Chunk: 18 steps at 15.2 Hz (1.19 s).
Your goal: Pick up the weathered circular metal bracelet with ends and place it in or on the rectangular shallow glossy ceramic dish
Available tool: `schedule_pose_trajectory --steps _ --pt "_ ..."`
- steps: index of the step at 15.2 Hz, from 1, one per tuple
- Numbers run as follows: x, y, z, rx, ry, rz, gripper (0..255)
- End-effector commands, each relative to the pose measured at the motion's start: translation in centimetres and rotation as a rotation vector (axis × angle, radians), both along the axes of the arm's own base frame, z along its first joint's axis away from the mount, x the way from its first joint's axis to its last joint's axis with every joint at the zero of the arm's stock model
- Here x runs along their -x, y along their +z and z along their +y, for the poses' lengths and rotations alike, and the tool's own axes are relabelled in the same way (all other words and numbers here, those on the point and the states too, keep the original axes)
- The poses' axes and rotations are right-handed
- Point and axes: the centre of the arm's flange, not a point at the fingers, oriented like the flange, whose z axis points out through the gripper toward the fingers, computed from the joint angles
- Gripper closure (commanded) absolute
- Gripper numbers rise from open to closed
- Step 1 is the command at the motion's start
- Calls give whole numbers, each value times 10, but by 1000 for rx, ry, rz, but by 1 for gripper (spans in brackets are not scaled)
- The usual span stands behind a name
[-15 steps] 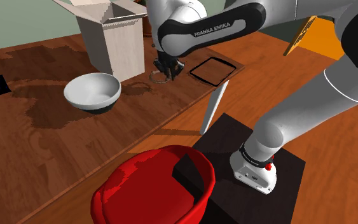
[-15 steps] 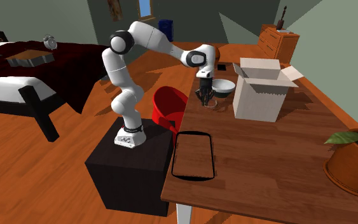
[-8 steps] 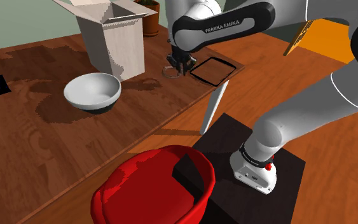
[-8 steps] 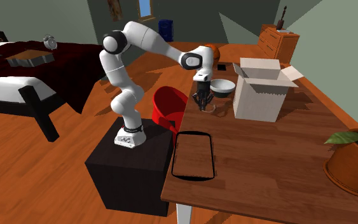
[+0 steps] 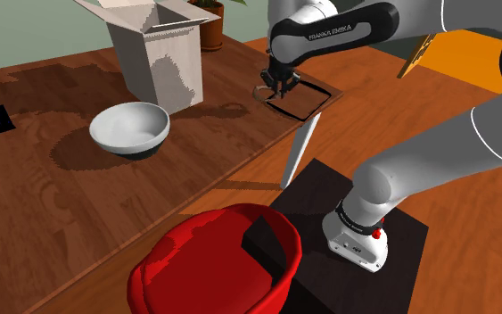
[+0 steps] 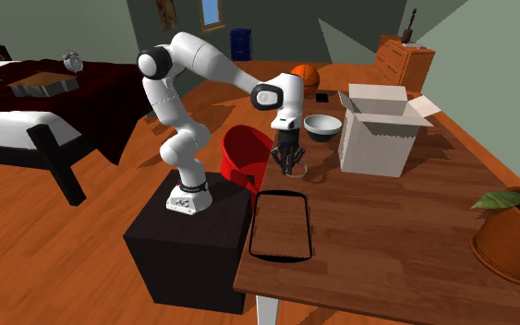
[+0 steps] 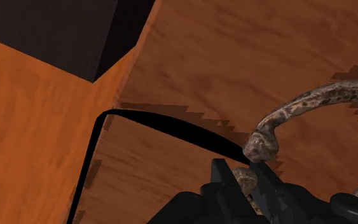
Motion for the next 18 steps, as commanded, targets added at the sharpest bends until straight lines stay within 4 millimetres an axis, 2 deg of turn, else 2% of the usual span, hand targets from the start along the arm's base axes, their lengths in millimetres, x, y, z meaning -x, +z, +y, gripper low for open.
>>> schedule_pose_trajectory --steps 1,13,14,18 --pt "6 0 -24 0 2 0 255" --pt "44 2 -178 0 2 0 255" --pt "49 2 -197 0 2 0 255" --pt "49 -19 -197 0 2 0 255"
